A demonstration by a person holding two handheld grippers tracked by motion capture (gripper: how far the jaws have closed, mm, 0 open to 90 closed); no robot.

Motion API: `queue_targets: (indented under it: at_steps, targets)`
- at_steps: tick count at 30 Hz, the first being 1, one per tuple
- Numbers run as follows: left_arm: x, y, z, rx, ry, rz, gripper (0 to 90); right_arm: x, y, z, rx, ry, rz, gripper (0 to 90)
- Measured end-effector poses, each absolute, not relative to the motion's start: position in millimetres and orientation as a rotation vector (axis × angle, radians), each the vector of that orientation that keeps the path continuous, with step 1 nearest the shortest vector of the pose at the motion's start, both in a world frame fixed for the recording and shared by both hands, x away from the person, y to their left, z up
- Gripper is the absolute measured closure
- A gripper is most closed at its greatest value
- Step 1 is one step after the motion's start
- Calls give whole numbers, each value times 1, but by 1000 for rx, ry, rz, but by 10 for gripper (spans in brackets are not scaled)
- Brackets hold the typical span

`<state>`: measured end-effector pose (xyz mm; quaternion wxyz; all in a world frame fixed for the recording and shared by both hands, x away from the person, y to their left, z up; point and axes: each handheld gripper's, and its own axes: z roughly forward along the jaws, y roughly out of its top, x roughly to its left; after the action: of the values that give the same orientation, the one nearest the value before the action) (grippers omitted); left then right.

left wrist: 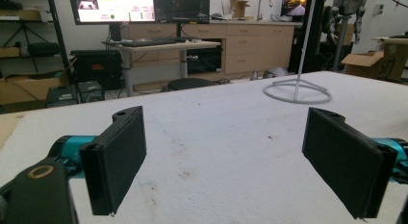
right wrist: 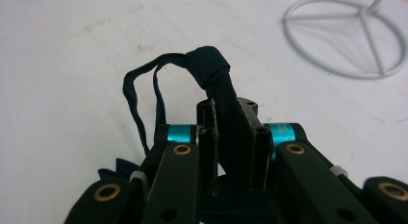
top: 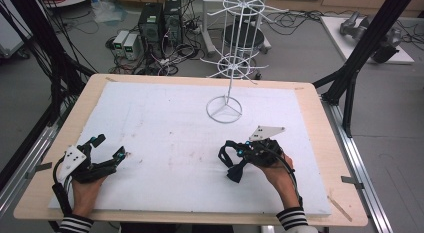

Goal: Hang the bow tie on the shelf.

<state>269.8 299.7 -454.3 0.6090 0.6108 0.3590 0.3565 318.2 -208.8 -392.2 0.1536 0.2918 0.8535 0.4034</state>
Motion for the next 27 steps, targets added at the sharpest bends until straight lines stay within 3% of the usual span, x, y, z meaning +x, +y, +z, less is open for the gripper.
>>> queue_targets:
  at_steps: [27]
  targets:
    - [270,300,-454,1412,828,823,158,317,-222,-359,930,1990,1379,797]
